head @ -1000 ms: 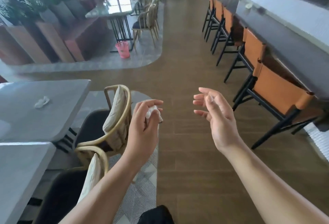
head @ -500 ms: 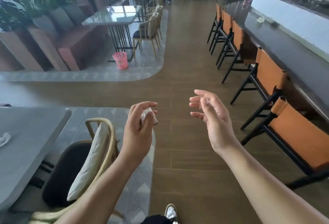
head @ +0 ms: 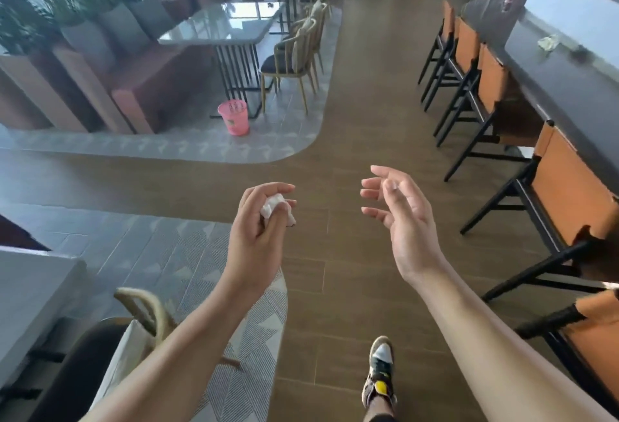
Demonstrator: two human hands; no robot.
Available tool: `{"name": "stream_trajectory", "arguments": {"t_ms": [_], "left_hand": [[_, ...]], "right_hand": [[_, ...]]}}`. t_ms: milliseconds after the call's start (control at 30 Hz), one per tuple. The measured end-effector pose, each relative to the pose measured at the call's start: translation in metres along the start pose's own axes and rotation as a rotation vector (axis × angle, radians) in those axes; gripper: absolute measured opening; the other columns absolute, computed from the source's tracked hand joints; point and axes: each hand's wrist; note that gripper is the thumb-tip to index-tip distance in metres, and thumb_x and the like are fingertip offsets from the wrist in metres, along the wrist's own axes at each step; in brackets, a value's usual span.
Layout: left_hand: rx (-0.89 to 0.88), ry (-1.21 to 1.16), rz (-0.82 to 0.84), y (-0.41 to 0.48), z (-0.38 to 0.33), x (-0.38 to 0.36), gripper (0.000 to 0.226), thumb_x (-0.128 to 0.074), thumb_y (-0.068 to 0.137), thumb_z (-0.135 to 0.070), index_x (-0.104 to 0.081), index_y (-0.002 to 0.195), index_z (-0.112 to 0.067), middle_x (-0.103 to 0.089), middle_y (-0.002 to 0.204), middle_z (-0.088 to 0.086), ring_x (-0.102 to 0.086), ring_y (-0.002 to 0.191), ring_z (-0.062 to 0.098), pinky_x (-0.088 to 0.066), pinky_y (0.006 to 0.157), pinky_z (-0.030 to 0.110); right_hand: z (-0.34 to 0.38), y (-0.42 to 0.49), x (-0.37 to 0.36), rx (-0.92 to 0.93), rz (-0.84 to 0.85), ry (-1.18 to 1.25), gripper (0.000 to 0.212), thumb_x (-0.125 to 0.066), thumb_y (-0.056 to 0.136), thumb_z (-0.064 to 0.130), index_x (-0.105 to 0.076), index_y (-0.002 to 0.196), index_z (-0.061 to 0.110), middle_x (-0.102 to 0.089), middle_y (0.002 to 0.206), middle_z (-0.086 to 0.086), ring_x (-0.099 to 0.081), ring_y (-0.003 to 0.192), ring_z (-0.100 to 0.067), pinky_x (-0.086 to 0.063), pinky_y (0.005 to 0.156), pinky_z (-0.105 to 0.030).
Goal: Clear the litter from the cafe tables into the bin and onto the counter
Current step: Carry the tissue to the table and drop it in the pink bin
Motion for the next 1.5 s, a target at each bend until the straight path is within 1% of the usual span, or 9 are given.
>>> {"name": "stream_trajectory", "arguments": {"t_ms": [200,533,600,800,1000,1133,1300,1433,1500], "left_hand": [[0.063,0.016,-0.079,0.118,0.026,-0.068,0.032,-0.055,0.102,0.001,-0.071,0.107,-0.026,-0.065,0.111,0.024,-0.073,0.106,0.022,-0.057,0.096,0.047],[0.075,0.006,-0.147,0.261,0.055,-0.127,0.032,-0.057,0.099,-0.013,-0.072,0.102,-0.041,-0.065,0.109,0.025,-0.074,0.106,0.02,-0.058,0.09,0.035],[0.075,0.015,-0.174,0.292,0.07,-0.124,0.033,-0.057,0.103,-0.005,-0.071,0.105,-0.034,-0.066,0.112,0.023,-0.074,0.105,0.018,-0.059,0.089,0.038],[0.064,0.032,-0.272,0.403,0.132,-0.097,0.033,-0.058,0.102,0.006,-0.071,0.109,-0.024,-0.067,0.117,0.021,-0.073,0.099,0.018,-0.054,0.081,0.02],[0.032,0.078,-0.274,0.538,0.183,-0.053,0.038,-0.059,0.101,0.009,-0.07,0.109,-0.026,-0.064,0.117,0.01,-0.072,0.099,0.013,-0.054,0.08,0.018],[0.011,0.095,-0.284,0.625,0.207,-0.021,0.042,-0.061,0.101,0.007,-0.07,0.109,-0.033,-0.064,0.117,0.002,-0.072,0.099,0.014,-0.057,0.08,0.022],[0.03,0.091,-0.289,0.717,0.237,-0.004,0.043,-0.061,0.101,0.005,-0.07,0.111,-0.035,-0.064,0.115,-0.008,-0.072,0.098,0.013,-0.056,0.082,0.023],[0.081,0.13,-0.301,0.793,0.27,-0.002,0.041,-0.061,0.101,0.004,-0.071,0.111,-0.034,-0.063,0.116,-0.005,-0.071,0.104,0.02,-0.059,0.089,0.043],[0.105,0.14,-0.303,0.834,0.288,-0.004,0.041,-0.061,0.101,0.005,-0.071,0.11,-0.034,-0.063,0.117,-0.001,-0.072,0.104,0.015,-0.059,0.091,0.046]], "right_hand": [[-0.024,0.158,0.035,-0.047,0.097,-0.011,0.041,-0.052,0.1,0.043,-0.067,0.13,0.018,-0.069,0.117,0.0,-0.066,0.11,-0.016,-0.057,0.093,-0.042],[-0.063,0.346,0.033,-0.036,0.224,0.001,0.039,-0.058,0.093,0.06,-0.071,0.121,0.036,-0.072,0.116,0.006,-0.067,0.111,-0.013,-0.056,0.089,-0.037],[-0.076,0.38,0.019,-0.053,0.242,0.006,0.041,-0.058,0.092,0.059,-0.071,0.122,0.033,-0.072,0.114,0.006,-0.067,0.109,-0.013,-0.056,0.088,-0.037],[-0.117,0.489,-0.051,-0.042,0.347,-0.021,0.043,-0.058,0.093,0.058,-0.07,0.123,0.03,-0.073,0.114,0.005,-0.067,0.112,-0.017,-0.056,0.09,-0.037],[-0.145,0.619,-0.143,-0.031,0.343,-0.025,0.046,-0.057,0.095,0.058,-0.069,0.126,0.027,-0.071,0.116,0.003,-0.067,0.113,-0.017,-0.057,0.091,-0.04],[-0.162,0.694,-0.204,-0.024,0.367,-0.013,0.04,-0.058,0.097,0.06,-0.07,0.125,0.034,-0.072,0.118,0.004,-0.067,0.116,-0.018,-0.055,0.091,-0.036],[-0.192,0.776,-0.248,-0.049,0.35,-0.001,0.044,-0.058,0.097,0.059,-0.069,0.127,0.03,-0.072,0.119,0.002,-0.068,0.116,-0.02,-0.055,0.09,-0.037],[-0.223,0.848,-0.274,-0.085,0.35,0.018,0.045,-0.058,0.096,0.06,-0.069,0.127,0.03,-0.072,0.118,0.002,-0.068,0.117,-0.021,-0.056,0.091,-0.036],[-0.241,0.889,-0.285,-0.09,0.364,0.012,0.045,-0.058,0.096,0.06,-0.069,0.128,0.03,-0.073,0.118,0.004,-0.068,0.118,-0.02,-0.056,0.092,-0.035]]}}
Point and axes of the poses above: each hand's wrist, its own y-axis towards the middle knuckle, its own x-axis out of the back of the hand, z = x × y
